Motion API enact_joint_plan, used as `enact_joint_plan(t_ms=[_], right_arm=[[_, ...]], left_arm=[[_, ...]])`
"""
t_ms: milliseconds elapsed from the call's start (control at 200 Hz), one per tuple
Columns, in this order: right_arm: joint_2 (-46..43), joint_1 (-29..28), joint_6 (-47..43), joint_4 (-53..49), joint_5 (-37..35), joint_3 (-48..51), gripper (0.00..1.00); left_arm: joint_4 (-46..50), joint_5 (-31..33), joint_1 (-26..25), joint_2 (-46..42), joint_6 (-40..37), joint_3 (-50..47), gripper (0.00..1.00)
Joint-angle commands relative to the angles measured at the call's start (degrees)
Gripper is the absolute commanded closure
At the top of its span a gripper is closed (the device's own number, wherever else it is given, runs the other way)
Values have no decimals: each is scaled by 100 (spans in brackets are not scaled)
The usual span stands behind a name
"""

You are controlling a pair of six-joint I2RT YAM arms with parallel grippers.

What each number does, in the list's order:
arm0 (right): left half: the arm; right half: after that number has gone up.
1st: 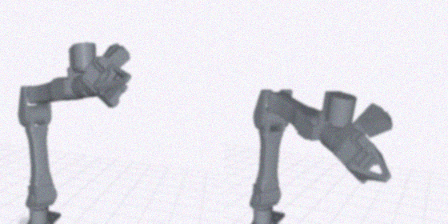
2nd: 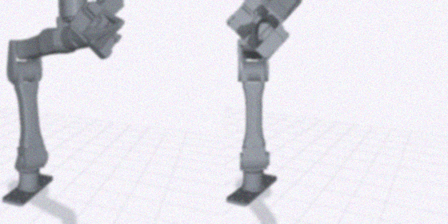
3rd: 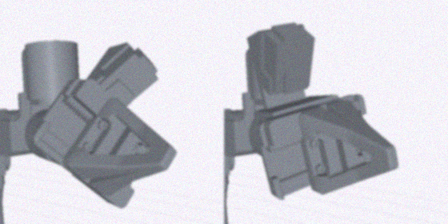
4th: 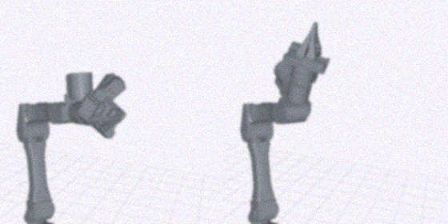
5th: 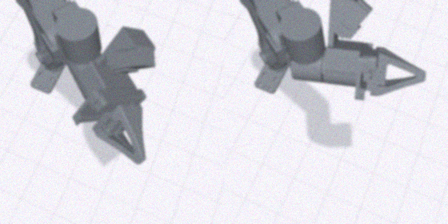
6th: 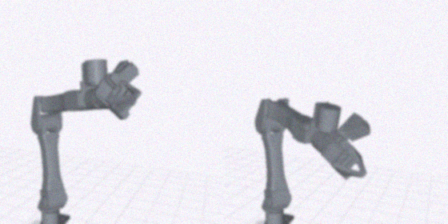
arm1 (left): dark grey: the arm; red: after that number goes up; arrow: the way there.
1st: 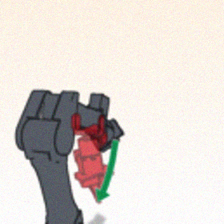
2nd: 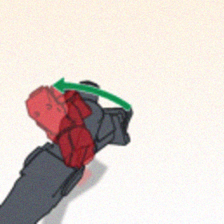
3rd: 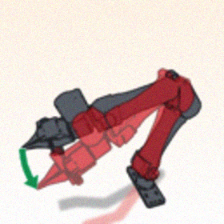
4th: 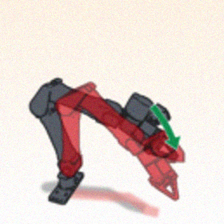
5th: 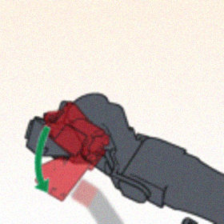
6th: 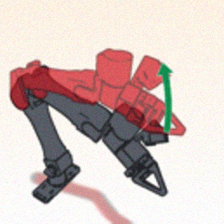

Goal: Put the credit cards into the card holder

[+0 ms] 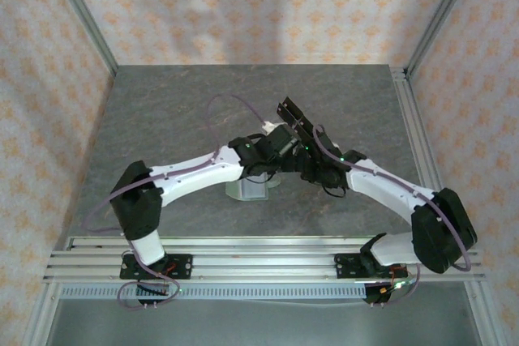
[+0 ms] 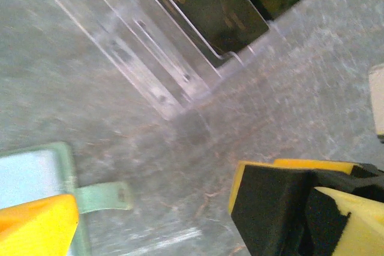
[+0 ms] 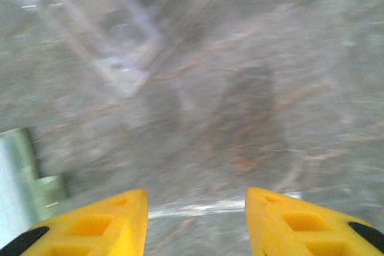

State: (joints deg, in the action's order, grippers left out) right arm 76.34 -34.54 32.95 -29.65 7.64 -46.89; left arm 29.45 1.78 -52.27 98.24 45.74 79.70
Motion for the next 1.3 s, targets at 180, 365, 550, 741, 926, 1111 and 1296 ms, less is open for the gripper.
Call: enact_joint_plan(t_ms=[180, 365, 550, 741, 926, 1111, 1296], right_arm=[[184, -480, -379, 891, 1380, -364, 53], [439, -494, -384, 1056, 1354, -364, 53], [633, -492, -391, 1142, 1329, -382, 53], [654, -492, -392, 1132, 1294, -408, 53], [654, -492, -404, 1099, 1251, -421, 53], [640, -492, -415, 1090, 1239, -408, 53], [605, -496, -438, 1087, 1223, -375, 53]], left_arm=[[226, 826, 1496, -1983, 349, -2198, 0], [-536, 81, 2093, -2523, 142, -3356, 0], [-1472, -549, 2147, -2249, 158, -3780, 0], [-2130, -854, 2135, -1739, 303, -3920, 0], [-2458, -1213, 2053, -1383, 378, -3748, 0], [-2490, -1218, 1648, -1460, 492, -3424, 0], [-2455, -993, 1129, -1389, 655, -3046, 0]])
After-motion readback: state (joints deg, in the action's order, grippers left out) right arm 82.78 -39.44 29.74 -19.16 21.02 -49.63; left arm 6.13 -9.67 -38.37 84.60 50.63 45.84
